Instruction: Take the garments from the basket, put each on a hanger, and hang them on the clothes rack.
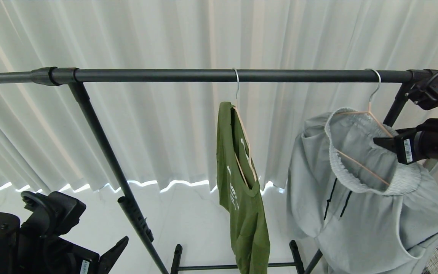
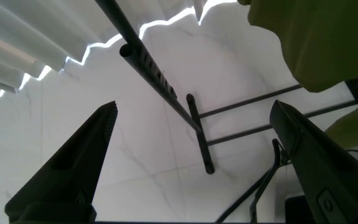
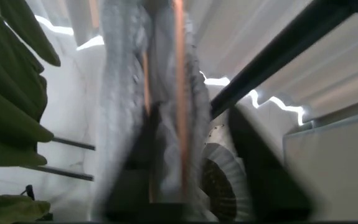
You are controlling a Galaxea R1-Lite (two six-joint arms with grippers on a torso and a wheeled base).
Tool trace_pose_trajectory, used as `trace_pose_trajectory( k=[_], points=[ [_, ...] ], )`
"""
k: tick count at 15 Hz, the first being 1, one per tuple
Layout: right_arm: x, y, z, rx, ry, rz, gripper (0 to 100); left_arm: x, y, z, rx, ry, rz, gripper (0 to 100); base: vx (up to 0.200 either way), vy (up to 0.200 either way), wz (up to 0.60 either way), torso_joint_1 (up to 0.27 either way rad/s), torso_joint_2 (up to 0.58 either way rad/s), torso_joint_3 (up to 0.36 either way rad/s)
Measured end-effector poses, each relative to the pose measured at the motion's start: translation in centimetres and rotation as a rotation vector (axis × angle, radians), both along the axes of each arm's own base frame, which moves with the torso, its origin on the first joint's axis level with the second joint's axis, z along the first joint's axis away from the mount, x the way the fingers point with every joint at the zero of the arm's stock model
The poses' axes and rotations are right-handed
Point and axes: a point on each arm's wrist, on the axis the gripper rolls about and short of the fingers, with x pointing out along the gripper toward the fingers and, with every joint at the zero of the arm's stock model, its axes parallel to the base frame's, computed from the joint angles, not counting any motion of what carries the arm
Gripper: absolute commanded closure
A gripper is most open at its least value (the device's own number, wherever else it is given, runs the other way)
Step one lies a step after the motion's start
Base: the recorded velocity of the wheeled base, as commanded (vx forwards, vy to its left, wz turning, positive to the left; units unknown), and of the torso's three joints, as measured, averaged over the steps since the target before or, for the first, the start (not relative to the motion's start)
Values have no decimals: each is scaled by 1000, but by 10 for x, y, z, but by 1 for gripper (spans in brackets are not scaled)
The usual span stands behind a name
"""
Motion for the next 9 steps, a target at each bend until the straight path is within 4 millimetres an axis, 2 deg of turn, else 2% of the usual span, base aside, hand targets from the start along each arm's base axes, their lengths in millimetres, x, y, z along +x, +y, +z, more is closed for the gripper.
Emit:
trace_pose_trajectory(
  k=[3,5,7,9],
  points=[
    [-8,-2,6,32,-20,-14,0,-1,0,0,-1,-2,1,0,0,0,0,0,0,0],
    [-24,-5,15,44,-62,-14,0,-2,1,2,-6,-13,4,0,0,0,0,0,0,0],
    [-47,-11,23,55,-109,-14,0,-5,4,4,-12,-35,16,0,0,0,0,0,0,0],
    [-84,-20,31,65,-165,-27,0,-13,11,8,14,-87,83,0,0,0,0,0,0,0]
  ],
)
